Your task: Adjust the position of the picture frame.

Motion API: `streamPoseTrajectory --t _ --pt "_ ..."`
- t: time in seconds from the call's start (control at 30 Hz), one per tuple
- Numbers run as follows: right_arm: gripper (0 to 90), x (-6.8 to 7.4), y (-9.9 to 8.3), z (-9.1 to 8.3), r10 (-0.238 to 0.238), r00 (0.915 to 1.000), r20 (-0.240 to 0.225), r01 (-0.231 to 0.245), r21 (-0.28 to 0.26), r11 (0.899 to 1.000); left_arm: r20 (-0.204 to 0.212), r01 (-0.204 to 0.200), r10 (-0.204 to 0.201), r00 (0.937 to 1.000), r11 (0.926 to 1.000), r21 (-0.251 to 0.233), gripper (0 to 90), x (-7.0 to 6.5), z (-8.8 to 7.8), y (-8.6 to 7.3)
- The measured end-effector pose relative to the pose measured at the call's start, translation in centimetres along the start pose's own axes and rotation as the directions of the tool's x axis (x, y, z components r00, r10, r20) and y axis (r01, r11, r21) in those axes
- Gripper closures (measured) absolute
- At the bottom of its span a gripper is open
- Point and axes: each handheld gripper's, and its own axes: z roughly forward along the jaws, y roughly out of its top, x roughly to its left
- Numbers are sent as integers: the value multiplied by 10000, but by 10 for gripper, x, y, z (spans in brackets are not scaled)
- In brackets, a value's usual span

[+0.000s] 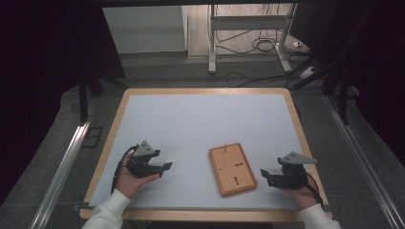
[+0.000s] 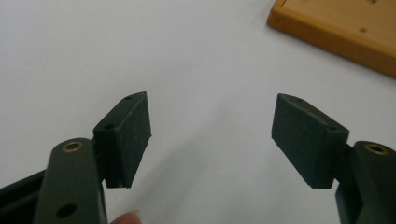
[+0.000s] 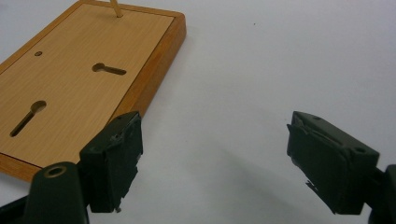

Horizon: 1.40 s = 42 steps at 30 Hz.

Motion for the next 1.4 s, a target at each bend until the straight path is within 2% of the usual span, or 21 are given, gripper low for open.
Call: streamPoseTrajectory --t 0.27,0.33,0.5,0.6,0.77,1.0,1.1,1.27,1.4 --pt "183 2 0 2 -157 9999 -56 157 56 9999 80 -84 85 9999 9999 -73 278 -5 2 13" --pt "183 1 0 1 -81 10000 -25 81 20 10000 184 21 -18 9998 9998 -190 278 -6 1 17" --pt "183 0 0 1 -33 10000 28 33 17 10000 422 -95 108 9991 9995 -292 277 -13 1 26" --pt "181 0 -1 0 -12 10000 40 12 5 10000 542 -335 344 9979 9993 -176 277 -19 6 36" --pt "180 -1 -2 -1 -39 10000 52 39 -1 10000 711 -515 520 9961 9986 -94 277 -24 13 48" --pt "179 -2 -3 -1 -5 10000 43 5 -3 10000 882 -579 584 9944 9983 -84 278 -30 21 62" --pt "177 -2 -3 0 -10 10000 37 10 -4 10000 986 -451 461 9941 9989 -120 278 -34 27 67" --pt "175 -2 -4 1 -20 10000 48 19 14 10000 1220 -729 737 9898 9973 -108 277 -46 40 77" --pt "173 -3 -4 1 4 10000 56 -3 -22 10000 1287 -755 760 9888 9971 -84 277 -49 47 83"
